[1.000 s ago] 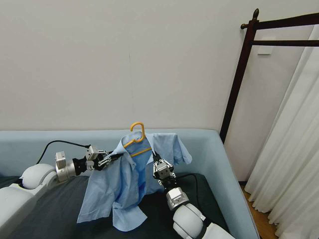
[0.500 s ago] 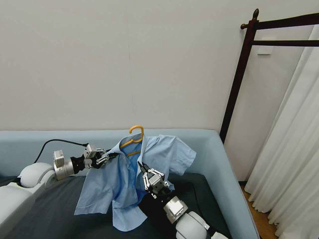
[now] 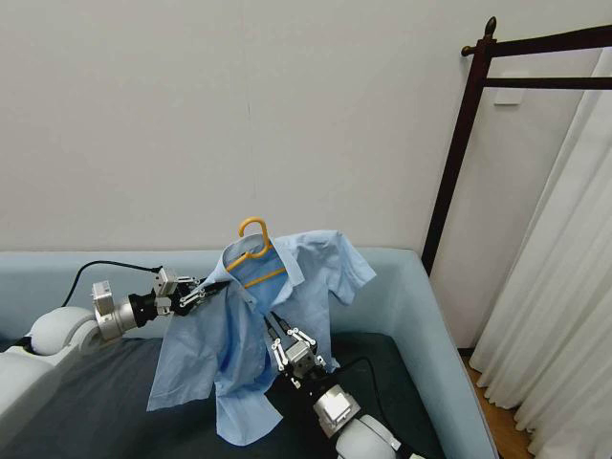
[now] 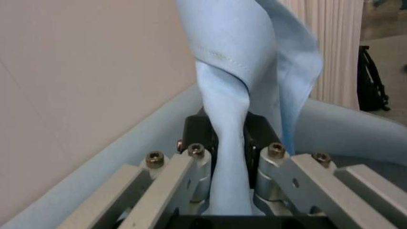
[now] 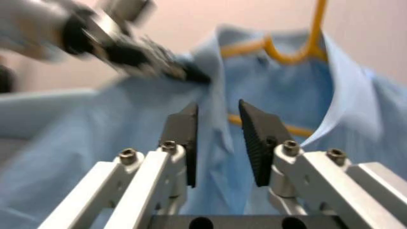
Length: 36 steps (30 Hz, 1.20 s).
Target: Pick up the clothes from the sofa and hang them on the clothes hanger.
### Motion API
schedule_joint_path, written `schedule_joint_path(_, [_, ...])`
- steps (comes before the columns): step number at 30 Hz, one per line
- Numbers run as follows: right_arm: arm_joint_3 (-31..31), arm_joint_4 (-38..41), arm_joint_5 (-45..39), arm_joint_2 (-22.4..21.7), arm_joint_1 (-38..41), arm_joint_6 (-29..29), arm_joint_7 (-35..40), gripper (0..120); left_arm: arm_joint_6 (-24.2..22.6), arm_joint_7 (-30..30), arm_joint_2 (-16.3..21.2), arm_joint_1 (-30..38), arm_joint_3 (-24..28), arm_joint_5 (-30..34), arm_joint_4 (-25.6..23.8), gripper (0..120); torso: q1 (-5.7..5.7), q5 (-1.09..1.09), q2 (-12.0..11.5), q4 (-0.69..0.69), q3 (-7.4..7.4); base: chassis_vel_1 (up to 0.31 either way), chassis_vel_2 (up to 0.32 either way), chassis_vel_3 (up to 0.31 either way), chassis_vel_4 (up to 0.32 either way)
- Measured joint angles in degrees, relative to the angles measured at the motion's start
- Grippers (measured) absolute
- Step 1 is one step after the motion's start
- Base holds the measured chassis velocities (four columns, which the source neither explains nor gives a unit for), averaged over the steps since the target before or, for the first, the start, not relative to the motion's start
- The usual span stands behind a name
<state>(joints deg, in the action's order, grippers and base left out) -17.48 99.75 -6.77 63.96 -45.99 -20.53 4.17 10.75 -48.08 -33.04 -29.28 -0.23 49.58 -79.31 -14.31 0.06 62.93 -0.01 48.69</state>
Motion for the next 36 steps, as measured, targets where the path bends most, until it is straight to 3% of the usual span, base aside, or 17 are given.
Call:
schedule_joint_path(2, [2.1, 0.9, -2.9, -1.6, -0.4, -3.0, -4.6, 41, 0.7, -4.2, -0.3, 1.1, -0.4, 0.6, 2.8, 7, 0.00, -0.01, 0.0, 0.00, 0.00, 0.000, 0.000, 0.000, 0.000])
schedule_joint_path(4, [3.2, 1.4, -4.3, -2.3, -0.4, -3.0, -4.6, 45, 1.0, -6.8, -0.5, 2.0, -0.4, 0.9, 4.4, 7, 0.00, -0.01, 0.0, 0.00, 0.00, 0.000, 0.000, 0.000, 0.000])
schedule_joint_path(7, [6.4, 3.2, -9.2, -4.9, 0.9, 0.7, -1.5, 59, 1.7, -16.0, -0.5, 7.4, 0.7, 2.0, 10.6, 7, 0.00, 0.00, 0.0, -0.01, 0.00, 0.000, 0.000, 0.000, 0.000])
schedule_joint_path(8, [6.4, 3.2, -9.2, -4.9, 0.9, 0.7, -1.5, 59, 1.7, -16.0, -0.5, 7.4, 0.7, 2.0, 10.6, 7, 0.00, 0.00, 0.0, -0.01, 0.00, 0.000, 0.000, 0.000, 0.000])
schedule_joint_path(11, [8.3, 6.0, -16.9, -9.0, 4.0, 4.5, 0.2, 74, 1.8, -25.4, -0.8, 15.6, 3.2, 2.0, 17.3, 7, 0.00, 0.01, 0.0, -0.01, 0.00, 0.000, 0.000, 0.000, 0.000])
schedule_joint_path(17, [10.0, 9.2, -29.6, -15.3, 9.3, 7.8, -2.7, 94, 1.8, -34.1, -1.6, 23.9, 7.1, 0.4, 21.9, 7, 0.00, 0.04, 0.0, 0.00, 0.00, 0.000, 0.000, 0.000, 0.000])
schedule_joint_path(21, [11.1, 6.1, -44.0, -22.4, 13.8, 9.8, -21.4, 100, 1.7, -38.1, -3.0, 24.7, 8.3, -2.1, 21.4, 7, 0.00, 0.00, 0.0, 0.00, 0.00, 0.000, 0.000, 0.000, 0.000])
schedule_joint_path(22, [11.1, 6.1, -44.0, -22.4, 13.8, 9.8, -21.4, 100, 1.7, -38.1, -3.0, 24.7, 8.3, -2.1, 21.4, 7, 0.00, 0.00, 0.0, 0.00, 0.00, 0.000, 0.000, 0.000, 0.000])
schedule_joint_path(25, [10.4, 0.7, -45.0, -25.6, 16.9, 12.4, -35.5, 100, 1.8, -39.0, -5.0, 24.0, 8.3, -3.6, 21.4, 7, 0.00, 0.01, 0.0, -0.02, 0.01, 0.000, 0.000, 0.000, 0.000])
schedule_joint_path(26, [10.4, 0.7, -45.0, -25.6, 16.9, 12.4, -35.5, 100, 1.8, -39.0, -5.0, 24.0, 8.3, -3.6, 21.4, 7, 0.00, 0.01, 0.0, -0.02, 0.01, 0.000, 0.000, 0.000, 0.000])
schedule_joint_path(30, [7.7, -6.0, -41.4, -26.5, 21.9, 14.8, -48.4, 100, 1.9, -39.8, -7.3, 23.7, 8.5, -4.8, 21.2, 7, 0.00, 0.02, 0.0, -0.02, 0.01, 0.000, 0.000, 0.000, 0.000])
schedule_joint_path(36, [4.2, -12.8, -37.2, -23.6, 27.4, 15.3, -51.0, 100, 3.1, -39.9, -9.7, 23.4, 10.2, -7.0, 20.8, 7, -0.01, 0.01, 0.0, 0.01, 0.01, 0.000, 0.000, 0.000, 0.000])
